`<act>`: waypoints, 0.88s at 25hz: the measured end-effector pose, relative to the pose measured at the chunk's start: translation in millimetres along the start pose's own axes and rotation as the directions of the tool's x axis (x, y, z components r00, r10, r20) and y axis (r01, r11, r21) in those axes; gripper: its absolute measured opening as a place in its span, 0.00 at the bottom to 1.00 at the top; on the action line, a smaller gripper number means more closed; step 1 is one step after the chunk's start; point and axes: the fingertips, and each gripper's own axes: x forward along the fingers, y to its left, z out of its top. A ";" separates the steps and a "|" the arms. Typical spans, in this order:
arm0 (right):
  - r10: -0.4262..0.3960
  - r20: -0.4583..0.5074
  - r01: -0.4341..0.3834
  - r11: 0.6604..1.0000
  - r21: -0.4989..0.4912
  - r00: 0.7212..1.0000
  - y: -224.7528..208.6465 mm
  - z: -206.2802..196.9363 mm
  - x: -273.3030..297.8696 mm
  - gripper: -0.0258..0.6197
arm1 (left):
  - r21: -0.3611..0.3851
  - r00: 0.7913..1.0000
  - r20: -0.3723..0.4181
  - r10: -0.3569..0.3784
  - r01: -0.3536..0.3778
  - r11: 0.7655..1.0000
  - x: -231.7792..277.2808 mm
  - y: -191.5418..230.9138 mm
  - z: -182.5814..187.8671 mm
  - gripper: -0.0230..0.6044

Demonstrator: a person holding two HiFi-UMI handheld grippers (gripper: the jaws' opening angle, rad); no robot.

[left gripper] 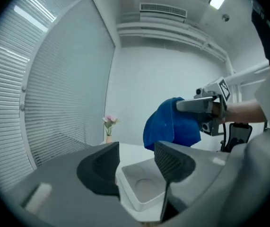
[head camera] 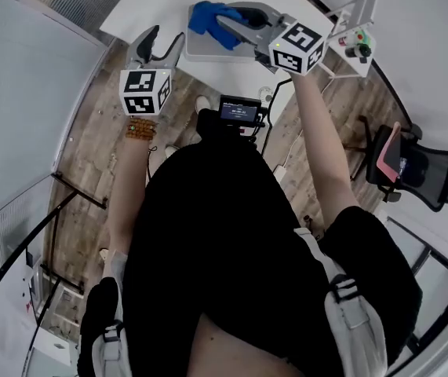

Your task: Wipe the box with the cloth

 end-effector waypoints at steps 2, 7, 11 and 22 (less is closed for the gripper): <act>-0.140 0.057 0.142 0.990 -0.022 0.988 -1.7 10.7 -11.4 0.17 | -0.014 0.999 0.054 0.006 -0.005 1.000 -2.3 -0.8 11.7 0.34; -0.360 0.087 0.366 0.927 -0.080 0.929 19.0 7.9 -36.9 0.16 | -0.026 0.994 0.104 0.015 -0.013 1.000 -13.7 -9.5 18.5 0.10; -0.426 0.035 0.428 0.901 -0.074 0.904 28.6 -18.0 -55.3 0.16 | -0.010 0.998 0.059 0.007 -0.006 1.000 -11.3 -28.9 6.0 0.05; -0.436 -0.030 0.434 0.900 -0.041 0.900 61.2 -51.7 -72.5 0.16 | -0.022 0.997 0.069 0.040 -0.038 0.999 -60.9 -31.5 -16.0 0.04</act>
